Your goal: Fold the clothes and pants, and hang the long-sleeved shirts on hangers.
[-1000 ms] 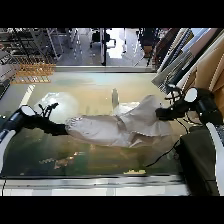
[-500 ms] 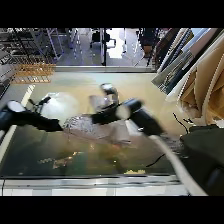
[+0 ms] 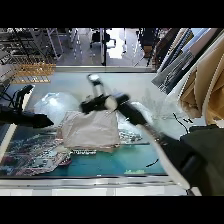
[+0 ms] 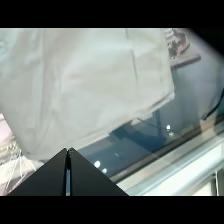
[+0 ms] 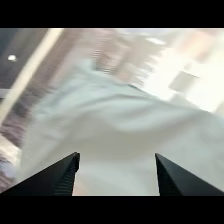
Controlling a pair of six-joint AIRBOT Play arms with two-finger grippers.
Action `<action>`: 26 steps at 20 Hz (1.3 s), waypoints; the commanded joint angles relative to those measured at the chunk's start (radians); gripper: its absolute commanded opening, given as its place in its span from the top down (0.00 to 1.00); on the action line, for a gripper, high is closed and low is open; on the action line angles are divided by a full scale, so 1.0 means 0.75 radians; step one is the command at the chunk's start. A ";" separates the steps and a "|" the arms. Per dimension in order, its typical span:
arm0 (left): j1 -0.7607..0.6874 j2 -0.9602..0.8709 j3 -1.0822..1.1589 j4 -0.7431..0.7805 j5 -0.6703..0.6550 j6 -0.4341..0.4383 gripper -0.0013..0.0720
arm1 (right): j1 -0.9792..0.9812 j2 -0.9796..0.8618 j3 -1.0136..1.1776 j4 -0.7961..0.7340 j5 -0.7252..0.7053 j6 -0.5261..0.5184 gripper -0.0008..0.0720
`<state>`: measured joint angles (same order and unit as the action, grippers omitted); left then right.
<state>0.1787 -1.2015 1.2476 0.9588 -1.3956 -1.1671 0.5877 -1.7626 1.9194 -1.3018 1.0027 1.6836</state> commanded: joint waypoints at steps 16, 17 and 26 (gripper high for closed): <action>-0.078 -0.650 0.023 0.002 0.410 -0.021 0.97 | -0.563 -0.079 -0.812 1.086 0.092 -0.644 0.03; -0.078 -0.649 0.025 0.002 0.410 -0.021 0.97 | -0.549 -0.124 -0.769 1.105 0.122 -0.658 0.03; -0.070 -0.629 0.047 -0.004 0.293 -0.041 0.97 | -0.299 -0.275 -0.483 1.240 0.231 -0.783 0.97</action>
<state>0.1226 -1.6852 1.2709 0.9592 -1.1076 -1.1912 0.3180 -1.9648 1.4986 -0.4133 1.1511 1.1419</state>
